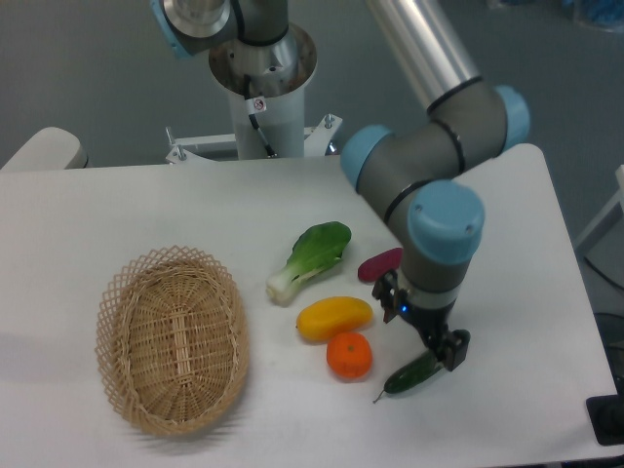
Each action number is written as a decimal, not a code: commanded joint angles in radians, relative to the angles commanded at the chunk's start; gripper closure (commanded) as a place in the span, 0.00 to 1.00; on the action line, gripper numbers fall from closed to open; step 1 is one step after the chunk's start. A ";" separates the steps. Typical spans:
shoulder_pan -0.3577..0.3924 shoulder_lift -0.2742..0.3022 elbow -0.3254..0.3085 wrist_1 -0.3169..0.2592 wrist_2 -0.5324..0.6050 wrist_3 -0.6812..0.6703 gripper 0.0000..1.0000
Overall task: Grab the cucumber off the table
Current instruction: 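Move the open gripper down over the green cucumber, then close the gripper around the middle of the green cucumber, then lift the cucumber and carry it toward the wicker basket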
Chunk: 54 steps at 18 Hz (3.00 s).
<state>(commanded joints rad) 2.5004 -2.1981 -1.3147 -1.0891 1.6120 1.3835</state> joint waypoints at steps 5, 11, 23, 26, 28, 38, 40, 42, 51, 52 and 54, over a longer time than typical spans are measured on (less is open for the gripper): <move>0.009 -0.063 0.035 0.026 0.092 0.020 0.00; 0.028 -0.106 0.037 0.063 0.089 0.020 0.00; 0.025 -0.111 -0.029 0.121 0.095 0.026 0.00; 0.025 -0.114 -0.031 0.126 0.095 0.022 0.00; 0.023 -0.115 -0.034 0.135 0.095 0.029 0.10; 0.025 -0.115 -0.031 0.135 0.094 0.035 0.68; 0.025 -0.115 -0.025 0.133 0.094 0.038 0.69; 0.026 -0.108 -0.008 0.123 0.092 0.046 0.69; -0.070 0.092 0.012 -0.081 -0.030 -0.050 0.69; -0.080 0.110 0.008 -0.092 -0.046 -0.052 0.69; -0.087 0.144 0.002 -0.118 -0.088 -0.057 0.69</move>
<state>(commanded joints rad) 2.4130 -2.0541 -1.3131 -1.2071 1.5235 1.3269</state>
